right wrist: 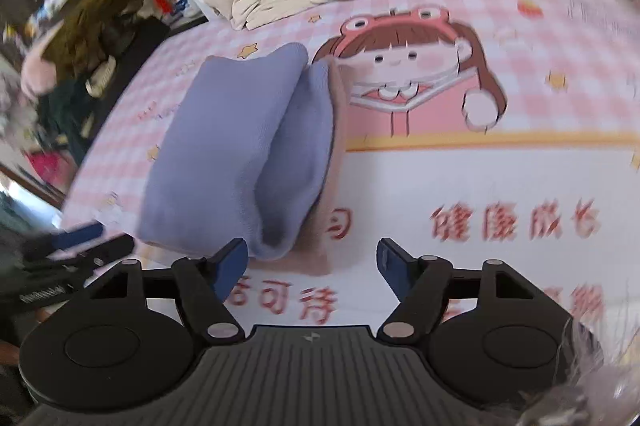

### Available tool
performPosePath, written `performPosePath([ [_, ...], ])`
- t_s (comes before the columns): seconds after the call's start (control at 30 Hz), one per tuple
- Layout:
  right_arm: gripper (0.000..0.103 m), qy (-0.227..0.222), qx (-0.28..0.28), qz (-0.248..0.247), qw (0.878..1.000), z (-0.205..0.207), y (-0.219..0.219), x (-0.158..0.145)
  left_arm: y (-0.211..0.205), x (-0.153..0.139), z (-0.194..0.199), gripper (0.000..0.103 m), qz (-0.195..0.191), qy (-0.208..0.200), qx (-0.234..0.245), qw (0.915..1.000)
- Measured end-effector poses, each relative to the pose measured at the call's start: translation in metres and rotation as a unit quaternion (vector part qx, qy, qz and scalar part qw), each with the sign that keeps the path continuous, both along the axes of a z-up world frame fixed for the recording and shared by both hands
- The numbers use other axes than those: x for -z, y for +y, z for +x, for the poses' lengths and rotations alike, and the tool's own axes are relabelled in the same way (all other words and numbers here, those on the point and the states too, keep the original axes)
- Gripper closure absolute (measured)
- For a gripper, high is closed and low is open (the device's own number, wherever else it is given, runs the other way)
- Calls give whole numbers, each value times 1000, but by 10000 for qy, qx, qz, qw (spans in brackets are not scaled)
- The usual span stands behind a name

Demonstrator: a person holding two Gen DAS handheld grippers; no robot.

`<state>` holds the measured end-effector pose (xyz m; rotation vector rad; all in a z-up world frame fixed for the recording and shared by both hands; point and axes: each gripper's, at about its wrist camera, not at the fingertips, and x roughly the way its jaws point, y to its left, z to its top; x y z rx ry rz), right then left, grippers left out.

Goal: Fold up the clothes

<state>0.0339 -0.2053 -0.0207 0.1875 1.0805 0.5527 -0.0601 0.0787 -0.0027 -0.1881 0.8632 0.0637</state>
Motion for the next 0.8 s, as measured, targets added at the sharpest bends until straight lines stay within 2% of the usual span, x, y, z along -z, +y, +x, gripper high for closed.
performPosePath([
  [0.13,28,105,263,9,9996,-9,2,2,16,6,-4,18,-329,140,-275,9990],
  [0.23,27,208,368,31,9991,-15,8,6,26,13,-4,18,-604,211,-349,9973],
  [0.47,23,297,409,-49,9987,-20,33,12,40,23,6,18,-947,248,-42,9952],
  [0.63,22,438,712,89,9965,-7,37,17,58,29,24,18,-1505,226,-47,9883],
  [0.8,19,536,904,114,9944,3,40,16,62,31,43,18,-1535,268,-18,9878],
])
